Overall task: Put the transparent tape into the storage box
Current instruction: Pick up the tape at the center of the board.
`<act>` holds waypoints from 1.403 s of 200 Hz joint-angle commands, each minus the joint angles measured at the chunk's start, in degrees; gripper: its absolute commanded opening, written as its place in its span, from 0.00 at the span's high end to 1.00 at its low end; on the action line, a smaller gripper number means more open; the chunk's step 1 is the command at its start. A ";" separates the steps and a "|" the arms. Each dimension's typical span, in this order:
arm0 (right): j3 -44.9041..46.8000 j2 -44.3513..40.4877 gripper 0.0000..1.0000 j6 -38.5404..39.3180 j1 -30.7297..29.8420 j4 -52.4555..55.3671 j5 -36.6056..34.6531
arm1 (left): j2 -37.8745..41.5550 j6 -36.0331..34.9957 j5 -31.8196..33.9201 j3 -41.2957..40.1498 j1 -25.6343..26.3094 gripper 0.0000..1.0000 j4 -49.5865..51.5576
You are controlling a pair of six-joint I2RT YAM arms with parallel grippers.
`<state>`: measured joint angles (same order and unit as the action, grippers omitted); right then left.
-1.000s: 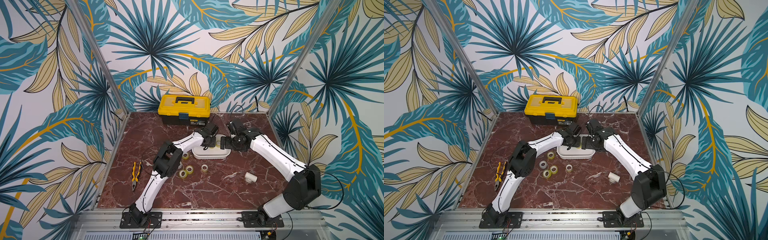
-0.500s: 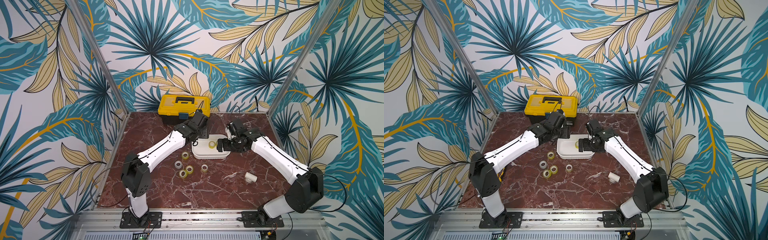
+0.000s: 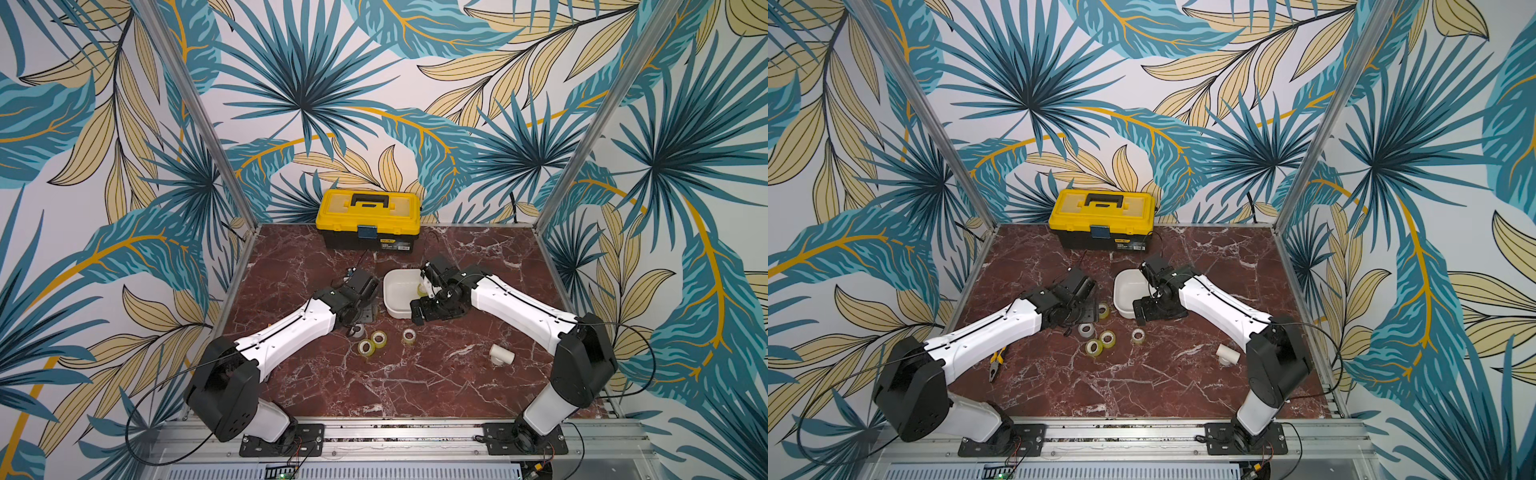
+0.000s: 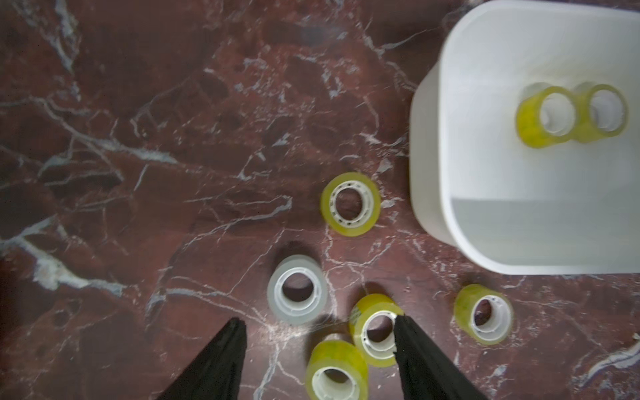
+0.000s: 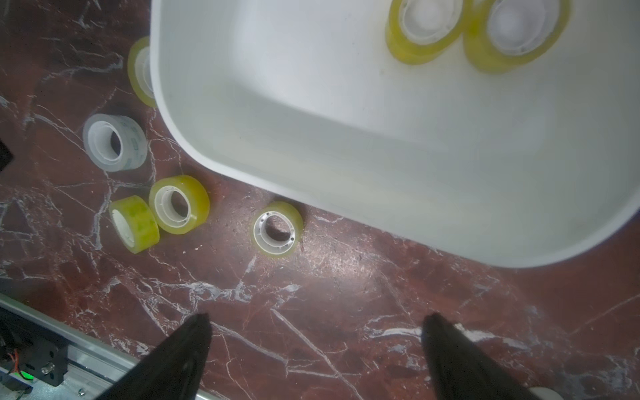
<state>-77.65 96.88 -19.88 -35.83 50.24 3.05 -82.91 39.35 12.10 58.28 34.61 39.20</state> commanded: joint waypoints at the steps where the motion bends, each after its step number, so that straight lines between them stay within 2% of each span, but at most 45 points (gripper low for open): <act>1: -1.14 2.10 0.00 -0.31 -1.19 0.65 0.12 | 2.96 2.90 -0.88 -5.51 -1.63 0.28 -2.29; 28: -1.78 3.96 0.00 -1.21 -2.03 -0.53 0.38 | 2.44 3.54 -2.21 -9.27 -3.11 0.29 -6.39; 77: -2.16 5.71 0.00 -2.00 -3.19 -1.19 0.12 | -3.96 2.41 -3.11 -7.84 -3.93 0.31 -11.50; 104: -2.00 5.99 0.00 -2.28 -3.28 -1.19 -0.22 | -5.67 2.05 -3.05 -7.64 -4.61 0.33 -10.80; 144: -2.07 6.65 0.00 -2.47 -3.37 -1.13 -0.13 | -3.30 2.75 -2.48 -10.66 -4.89 0.34 -10.54; 236: -2.15 7.13 0.00 -2.88 -3.36 -1.09 0.27 | -9.58 2.05 -2.79 -11.29 -5.35 0.37 -15.13; 250: -2.20 7.41 0.00 -2.71 -3.45 -1.03 0.38 | -10.66 2.04 -2.91 -11.27 -5.70 0.43 -15.31; 280: -1.82 8.10 0.01 -2.53 -3.58 -1.19 0.26 | -10.07 2.35 -2.65 -11.61 -5.69 0.72 -15.32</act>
<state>-79.09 103.50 -22.06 -38.96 49.15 3.07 -92.27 41.95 9.82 47.90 29.26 24.36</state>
